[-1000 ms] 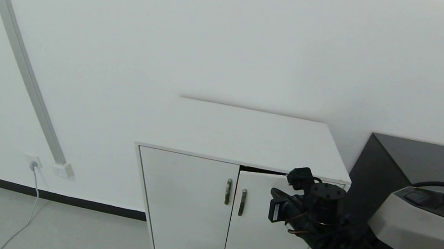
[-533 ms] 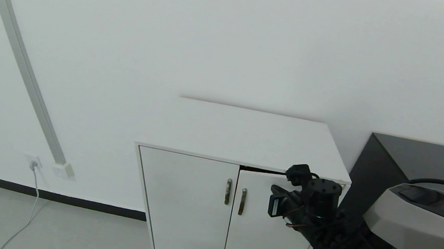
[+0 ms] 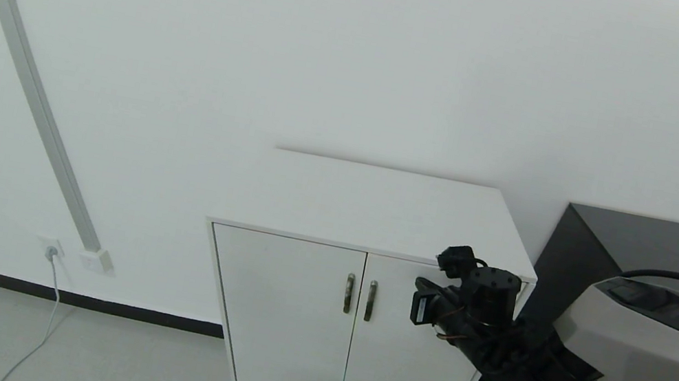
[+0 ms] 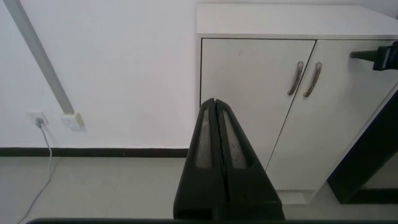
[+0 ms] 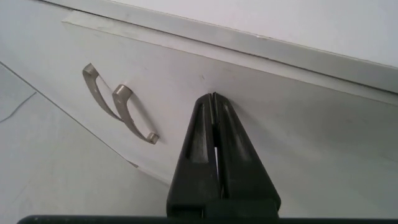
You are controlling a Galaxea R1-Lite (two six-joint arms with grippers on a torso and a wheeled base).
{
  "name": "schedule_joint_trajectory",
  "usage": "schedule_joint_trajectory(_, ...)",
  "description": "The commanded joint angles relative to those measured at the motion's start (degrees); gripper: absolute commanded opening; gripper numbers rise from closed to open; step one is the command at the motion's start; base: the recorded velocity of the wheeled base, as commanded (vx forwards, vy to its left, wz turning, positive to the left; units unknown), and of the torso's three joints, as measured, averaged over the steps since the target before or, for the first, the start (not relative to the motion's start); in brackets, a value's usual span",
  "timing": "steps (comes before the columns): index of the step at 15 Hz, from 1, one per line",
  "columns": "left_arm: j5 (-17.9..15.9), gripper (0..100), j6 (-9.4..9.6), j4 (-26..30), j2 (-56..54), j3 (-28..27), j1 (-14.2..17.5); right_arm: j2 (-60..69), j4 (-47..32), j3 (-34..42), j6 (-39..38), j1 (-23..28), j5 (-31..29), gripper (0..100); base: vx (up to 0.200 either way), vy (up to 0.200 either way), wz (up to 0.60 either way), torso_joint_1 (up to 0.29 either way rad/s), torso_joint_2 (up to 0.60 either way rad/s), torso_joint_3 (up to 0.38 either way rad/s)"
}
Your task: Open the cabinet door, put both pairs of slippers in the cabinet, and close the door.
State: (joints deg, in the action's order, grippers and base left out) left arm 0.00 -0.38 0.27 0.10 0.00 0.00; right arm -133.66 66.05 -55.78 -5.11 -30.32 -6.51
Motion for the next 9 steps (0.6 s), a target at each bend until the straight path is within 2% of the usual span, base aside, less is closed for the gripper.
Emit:
schedule_joint_trajectory(1,0.0,0,0.03,0.0,0.0,0.0,0.0,-0.1,0.0,-0.5,0.0,0.1,0.0,0,0.000,0.000,0.00,0.000,0.00,0.000)
schedule_joint_trajectory(9,0.0,0,0.03,0.0,0.0,0.0,0.0,-0.2,-2.0,-2.3,0.0,0.3,0.0,0,0.000,0.000,0.00,0.000,0.00,0.000)
